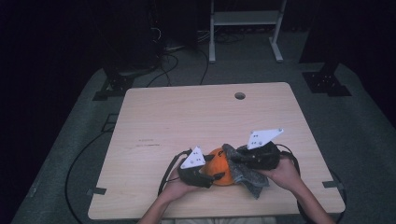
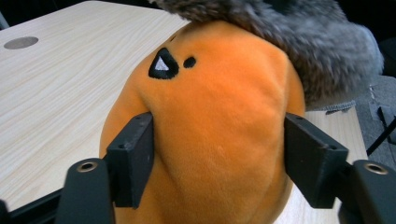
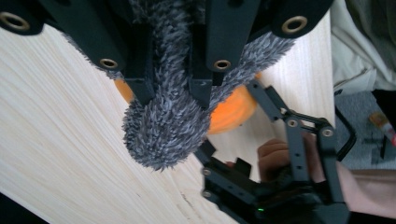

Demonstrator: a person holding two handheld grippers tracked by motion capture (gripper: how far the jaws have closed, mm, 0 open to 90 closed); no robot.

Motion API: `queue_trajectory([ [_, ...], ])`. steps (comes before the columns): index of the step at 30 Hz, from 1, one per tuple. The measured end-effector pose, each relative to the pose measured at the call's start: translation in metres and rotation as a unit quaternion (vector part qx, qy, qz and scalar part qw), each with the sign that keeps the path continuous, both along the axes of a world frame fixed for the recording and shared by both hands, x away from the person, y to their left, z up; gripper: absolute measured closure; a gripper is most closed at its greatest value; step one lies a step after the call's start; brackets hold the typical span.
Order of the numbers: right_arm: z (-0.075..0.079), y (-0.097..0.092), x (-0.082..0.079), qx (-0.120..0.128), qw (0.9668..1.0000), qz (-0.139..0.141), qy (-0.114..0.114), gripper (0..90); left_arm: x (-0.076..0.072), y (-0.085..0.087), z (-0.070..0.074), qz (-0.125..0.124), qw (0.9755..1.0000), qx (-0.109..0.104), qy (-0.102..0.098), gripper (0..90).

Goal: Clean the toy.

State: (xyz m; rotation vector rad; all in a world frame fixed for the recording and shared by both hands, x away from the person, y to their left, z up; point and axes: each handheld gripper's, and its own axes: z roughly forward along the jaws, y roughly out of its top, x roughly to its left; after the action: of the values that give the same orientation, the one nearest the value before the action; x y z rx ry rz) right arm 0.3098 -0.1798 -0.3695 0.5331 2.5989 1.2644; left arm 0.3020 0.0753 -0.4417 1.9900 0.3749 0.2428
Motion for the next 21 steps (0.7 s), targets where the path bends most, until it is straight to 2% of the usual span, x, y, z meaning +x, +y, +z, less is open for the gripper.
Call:
queue_trajectory([
  [4,-0.008,-0.015,0.010,0.005,0.9994,-0.031,0.013,75.6,0.000,0.001,0.000,0.004,1.0000,-0.005,0.005,31.8],
  [6,-0.013,-0.024,0.011,-0.008,0.9988,-0.044,0.020,75.6,-0.002,-0.002,0.000,-0.001,1.0000,-0.003,0.002,29.4],
  [7,-0.014,-0.028,0.009,-0.004,0.9987,-0.043,0.026,75.7,-0.002,-0.004,-0.001,-0.005,1.0000,0.002,-0.001,28.1],
  [10,-0.010,-0.026,0.000,0.006,0.9995,-0.021,0.024,75.6,-0.005,-0.008,-0.001,-0.014,0.9997,0.011,-0.017,27.5],
  [12,-0.003,-0.020,-0.004,0.024,0.9993,0.006,0.027,75.6,-0.008,-0.010,-0.001,-0.015,0.9993,0.018,-0.028,29.2],
  [13,0.001,-0.013,-0.005,0.025,0.9993,0.017,0.021,75.5,-0.010,-0.011,-0.001,-0.014,0.9990,0.023,-0.036,30.5],
  [15,0.005,-0.004,-0.006,0.006,0.9996,0.024,0.013,75.5,-0.013,-0.011,-0.001,-0.016,0.9984,0.029,-0.045,31.5],
  [18,0.000,-0.006,0.001,0.001,0.9996,0.017,0.022,75.6,-0.011,-0.008,-0.001,-0.013,0.9988,0.022,-0.042,32.5],
  [21,-0.009,-0.020,0.010,0.011,0.9992,-0.014,0.035,75.6,-0.009,-0.004,-0.002,-0.013,0.9993,0.016,-0.033,32.5],
])
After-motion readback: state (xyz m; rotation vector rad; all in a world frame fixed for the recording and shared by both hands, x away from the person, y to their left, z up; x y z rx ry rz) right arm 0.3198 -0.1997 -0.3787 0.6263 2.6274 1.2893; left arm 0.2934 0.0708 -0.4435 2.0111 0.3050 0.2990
